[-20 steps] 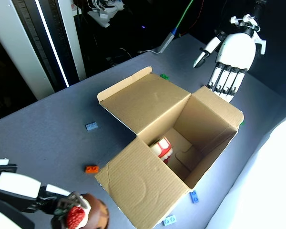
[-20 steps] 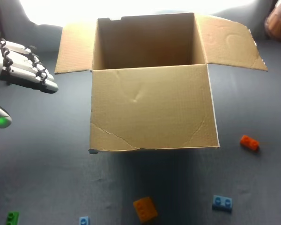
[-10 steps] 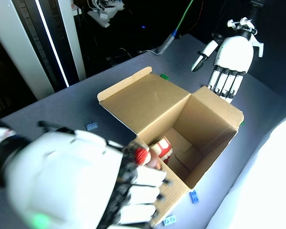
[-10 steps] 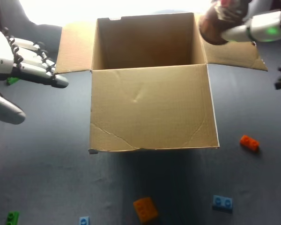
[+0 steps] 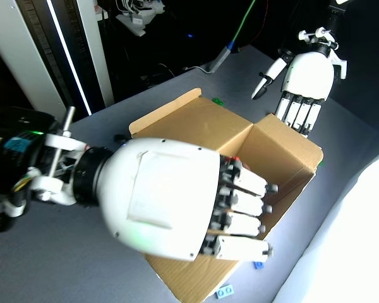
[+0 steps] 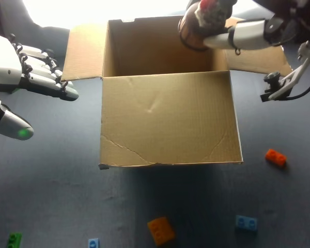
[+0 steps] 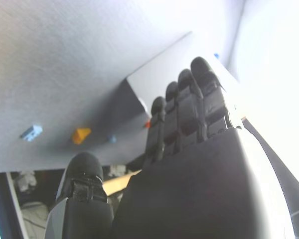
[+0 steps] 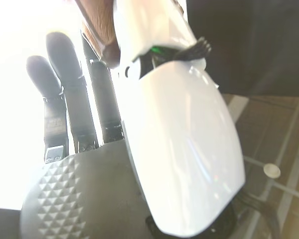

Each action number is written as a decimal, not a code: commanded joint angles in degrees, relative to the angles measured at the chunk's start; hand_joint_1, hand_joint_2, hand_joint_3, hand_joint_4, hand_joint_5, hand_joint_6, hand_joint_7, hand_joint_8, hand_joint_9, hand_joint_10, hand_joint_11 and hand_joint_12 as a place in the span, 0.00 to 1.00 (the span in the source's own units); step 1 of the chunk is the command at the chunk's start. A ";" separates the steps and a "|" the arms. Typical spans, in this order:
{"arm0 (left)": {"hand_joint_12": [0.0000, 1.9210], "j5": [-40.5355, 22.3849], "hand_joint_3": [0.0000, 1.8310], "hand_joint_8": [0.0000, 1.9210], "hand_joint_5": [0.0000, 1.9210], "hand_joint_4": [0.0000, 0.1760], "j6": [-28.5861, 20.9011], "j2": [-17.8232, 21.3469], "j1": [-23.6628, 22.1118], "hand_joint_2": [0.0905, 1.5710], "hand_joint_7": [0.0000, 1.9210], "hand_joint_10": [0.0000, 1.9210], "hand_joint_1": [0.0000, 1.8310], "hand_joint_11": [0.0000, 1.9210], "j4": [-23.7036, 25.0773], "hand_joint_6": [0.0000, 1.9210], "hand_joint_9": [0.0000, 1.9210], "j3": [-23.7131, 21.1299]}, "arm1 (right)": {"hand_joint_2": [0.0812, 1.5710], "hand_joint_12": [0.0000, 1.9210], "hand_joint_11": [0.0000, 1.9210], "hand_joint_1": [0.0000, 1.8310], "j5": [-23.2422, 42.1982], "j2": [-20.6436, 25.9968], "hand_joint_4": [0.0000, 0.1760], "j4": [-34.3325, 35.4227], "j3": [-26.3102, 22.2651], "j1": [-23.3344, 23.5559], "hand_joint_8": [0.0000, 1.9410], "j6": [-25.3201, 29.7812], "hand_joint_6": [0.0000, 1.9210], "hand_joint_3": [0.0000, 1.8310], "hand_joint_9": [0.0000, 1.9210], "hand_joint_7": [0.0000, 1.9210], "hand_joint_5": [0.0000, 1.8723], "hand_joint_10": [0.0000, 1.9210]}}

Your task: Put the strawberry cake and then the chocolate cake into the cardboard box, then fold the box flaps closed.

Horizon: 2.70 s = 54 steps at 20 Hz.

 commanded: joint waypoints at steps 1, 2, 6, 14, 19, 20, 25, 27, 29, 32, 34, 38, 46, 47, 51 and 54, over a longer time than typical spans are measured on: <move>0.32 0.51 0.00 0.00 0.06 0.18 0.23 0.42 -0.17 0.76 0.08 0.00 0.00 0.00 -3.98 0.00 0.09 -0.07 | 0.74 0.88 0.20 0.73 7.77 0.10 0.00 -1.39 0.31 -0.21 0.60 0.01 0.64 0.00 0.38 0.46 0.44 0.74; 0.30 0.55 0.00 0.00 0.06 0.15 0.34 0.42 -0.17 0.77 0.08 0.00 0.00 0.00 -3.98 0.00 0.08 -0.18 | 0.74 0.88 0.19 0.73 8.04 -0.22 0.00 -1.59 0.31 -0.44 0.61 -0.77 0.58 0.00 0.37 0.46 0.46 0.76; 0.32 1.45 0.00 0.00 0.08 0.12 0.78 0.42 0.02 0.77 0.10 0.00 0.00 0.00 -3.99 0.00 0.09 -0.27 | 0.71 0.82 0.18 0.66 9.29 -2.12 0.10 -1.71 1.28 -1.15 0.57 -3.77 0.53 0.00 0.40 0.47 0.52 0.48; 0.34 3.00 0.00 0.00 0.08 0.08 1.34 0.13 0.96 0.79 0.08 0.00 0.00 0.00 -4.03 0.00 0.09 -0.31 | 0.64 0.63 0.00 0.52 9.30 -2.84 0.00 -1.80 1.61 -3.29 0.01 -4.78 0.02 0.00 0.18 0.18 0.12 0.11; 0.36 4.04 0.00 0.00 0.07 0.09 1.47 0.12 1.03 0.78 0.09 0.00 0.00 0.00 -4.08 0.00 0.10 -0.19 | 0.54 0.09 0.00 0.39 9.25 -2.68 0.23 -1.81 1.64 -3.23 0.00 -4.80 0.00 0.00 0.04 0.00 0.00 0.01; 0.36 4.21 0.00 0.00 0.07 0.09 1.50 0.10 1.04 0.78 0.09 0.00 0.00 0.00 -4.18 0.00 0.10 -0.14 | 0.53 0.08 0.00 0.39 9.22 -2.54 0.18 -1.81 1.63 -3.19 0.00 -4.80 0.00 0.00 0.04 0.01 0.00 0.01; 0.32 4.98 0.00 0.00 0.06 0.08 1.59 0.05 1.31 0.78 0.10 0.00 0.00 0.00 -4.97 0.00 0.10 0.10 | 0.53 0.08 0.00 0.40 6.57 1.13 0.07 -1.84 0.58 -1.49 0.00 -5.46 0.00 0.00 0.02 0.00 0.00 0.00; 0.33 5.15 0.00 0.00 0.07 0.08 1.59 0.04 1.31 0.79 0.11 0.00 0.00 0.00 -5.16 0.00 0.11 0.22 | 0.54 0.10 0.00 0.40 6.30 3.55 0.02 -1.84 -0.59 -0.71 0.00 -6.36 0.00 0.00 0.03 0.01 0.00 0.00; 0.33 5.28 0.00 0.00 0.07 0.09 1.62 -0.12 1.29 0.79 0.10 0.00 0.00 0.00 -5.94 0.00 0.10 0.77 | 0.55 0.14 0.00 0.37 5.89 7.44 0.00 -1.87 -3.00 -0.13 0.00 -7.62 0.00 0.00 0.03 0.02 0.00 0.00; 0.33 5.66 0.00 0.00 0.07 0.10 1.73 -0.49 0.20 0.76 0.09 0.00 0.00 0.00 -6.26 0.00 0.09 2.15 | 0.58 0.15 0.00 0.31 2.08 13.06 0.00 -1.87 -6.28 0.03 0.00 -8.99 0.00 0.01 0.03 0.02 0.00 0.00; 0.30 5.73 0.00 0.00 0.07 0.13 1.73 -0.75 -1.31 0.76 0.09 0.00 0.00 0.00 -6.73 0.00 0.08 3.19 | 0.65 0.12 0.00 0.17 -0.64 17.27 0.00 -1.39 -8.75 -1.53 0.00 -9.10 0.00 0.01 0.03 0.03 0.01 0.00; 0.28 5.40 0.00 0.00 0.05 0.12 1.39 -0.74 -6.25 0.77 0.08 0.00 0.00 0.00 -6.83 0.00 0.07 3.78 | 0.75 0.10 0.00 0.00 -6.19 24.49 0.00 -1.32 -12.43 -4.79 0.00 -9.53 0.00 0.01 0.05 0.06 0.03 0.00; 0.31 3.64 0.00 0.00 0.06 0.04 -0.29 -0.40 -14.15 0.79 0.08 0.00 0.00 0.00 -5.78 0.00 0.08 2.38 | 0.78 0.05 0.00 0.00 -6.71 26.93 0.00 1.10 -12.70 -11.14 0.00 -11.13 0.00 0.00 0.03 0.05 0.03 0.00; 0.30 3.58 0.00 0.00 0.05 0.05 -0.31 -0.18 -14.64 0.79 0.08 0.00 0.00 0.00 -5.49 0.00 0.07 1.73 | 0.77 0.04 0.00 0.00 -6.70 26.84 0.00 1.10 -12.70 -11.46 0.00 -11.44 0.00 0.00 0.03 0.05 0.03 0.00; 0.34 3.42 0.00 0.00 0.06 0.06 -0.47 0.52 -16.39 0.79 0.08 0.00 0.00 0.00 -3.44 0.00 0.08 -1.34 | 0.78 0.02 0.00 0.00 -6.70 26.04 0.00 1.10 -12.65 -13.57 0.00 -14.25 0.00 0.00 0.04 0.06 0.03 0.00; 0.31 3.65 0.00 0.00 0.06 0.03 -0.66 0.51 -16.76 0.79 0.07 0.00 0.00 0.00 -1.84 0.00 0.07 -2.89 | 0.78 0.00 0.00 0.00 -6.41 25.07 0.00 1.10 -12.21 -16.05 0.00 -15.48 0.00 0.00 0.03 0.06 0.02 0.00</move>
